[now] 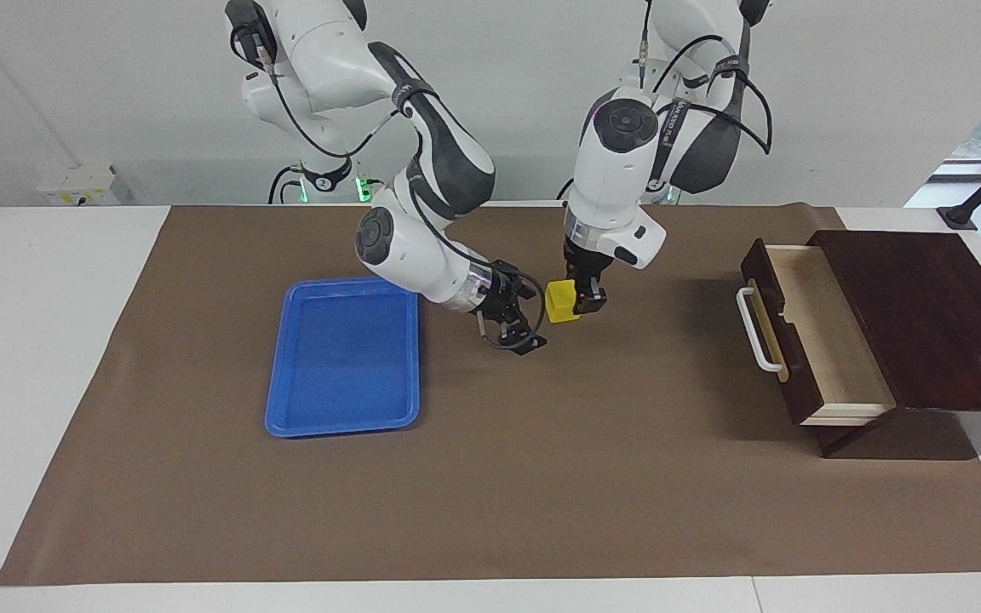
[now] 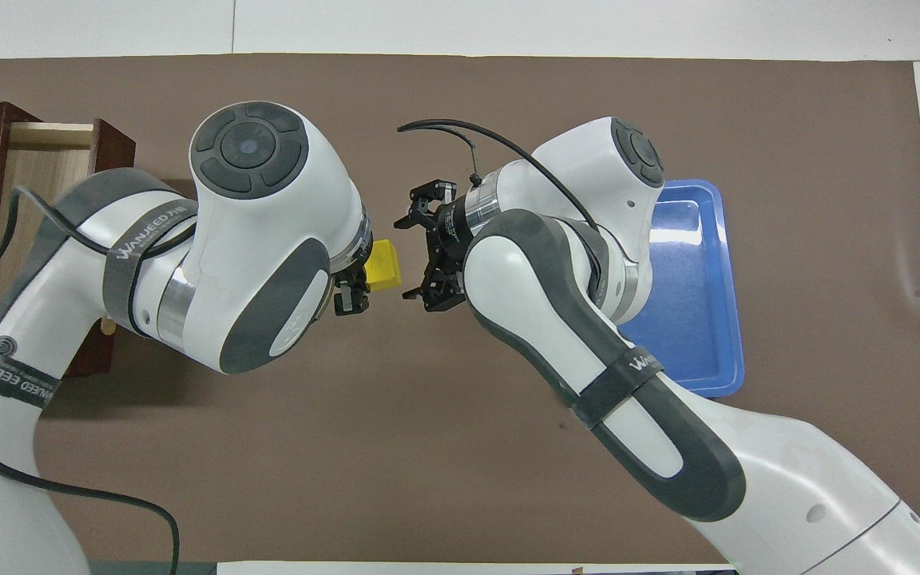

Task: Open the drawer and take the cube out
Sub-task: 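Grasp the cube with the right gripper and open the left gripper, then move the cube over the tray while the left gripper withdraws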

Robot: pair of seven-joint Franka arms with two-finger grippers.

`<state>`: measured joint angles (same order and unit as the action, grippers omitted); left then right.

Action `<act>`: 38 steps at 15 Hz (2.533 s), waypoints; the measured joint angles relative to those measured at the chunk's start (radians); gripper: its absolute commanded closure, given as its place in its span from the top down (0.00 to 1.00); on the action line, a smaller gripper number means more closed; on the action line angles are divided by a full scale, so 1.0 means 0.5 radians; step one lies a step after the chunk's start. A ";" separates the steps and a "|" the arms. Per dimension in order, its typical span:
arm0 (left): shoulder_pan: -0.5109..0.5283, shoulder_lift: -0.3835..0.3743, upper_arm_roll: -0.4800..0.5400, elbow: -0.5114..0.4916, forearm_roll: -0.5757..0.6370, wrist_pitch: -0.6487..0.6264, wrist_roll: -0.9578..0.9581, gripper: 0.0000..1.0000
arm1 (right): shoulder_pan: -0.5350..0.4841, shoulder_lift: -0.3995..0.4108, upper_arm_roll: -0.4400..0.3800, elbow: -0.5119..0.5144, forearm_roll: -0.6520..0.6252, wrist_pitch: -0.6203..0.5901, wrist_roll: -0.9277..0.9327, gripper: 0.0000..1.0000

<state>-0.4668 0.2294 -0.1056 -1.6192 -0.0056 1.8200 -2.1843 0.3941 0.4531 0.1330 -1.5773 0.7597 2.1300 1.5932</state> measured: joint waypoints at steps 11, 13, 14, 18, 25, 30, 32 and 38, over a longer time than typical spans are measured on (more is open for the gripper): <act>-0.001 0.000 -0.006 -0.002 0.000 0.006 0.000 0.00 | 0.057 -0.068 0.001 0.014 -0.012 -0.087 -0.013 1.00; -0.002 0.000 -0.008 -0.004 0.000 0.006 0.000 0.00 | 0.067 -0.068 0.001 0.012 -0.032 -0.086 -0.029 0.92; -0.002 0.000 -0.009 -0.007 0.000 0.006 0.000 0.00 | 0.067 -0.068 0.000 0.010 -0.035 -0.085 -0.039 0.86; -0.007 -0.005 -0.020 -0.031 -0.002 -0.001 0.000 0.00 | 0.063 -0.069 -0.015 0.012 -0.036 -0.058 -0.055 0.00; -0.017 -0.010 -0.018 -0.036 -0.003 0.007 -0.024 0.09 | 0.059 -0.070 -0.021 0.014 -0.036 -0.062 -0.044 0.00; -0.016 -0.014 0.007 -0.003 -0.003 -0.021 -0.023 1.00 | 0.054 -0.072 -0.022 0.018 -0.036 -0.082 -0.065 0.00; 0.009 -0.015 0.029 0.045 -0.002 -0.067 -0.014 1.00 | 0.043 -0.072 -0.024 0.018 -0.037 -0.105 -0.075 0.00; 0.132 -0.015 0.045 0.033 0.064 -0.112 0.172 1.00 | -0.026 -0.082 -0.026 0.027 -0.037 -0.161 -0.088 0.00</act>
<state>-0.4009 0.2221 -0.0832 -1.6028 0.0263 1.7639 -2.0986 0.3811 0.4120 0.1199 -1.5639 0.7412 2.0496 1.5490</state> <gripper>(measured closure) 0.000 0.441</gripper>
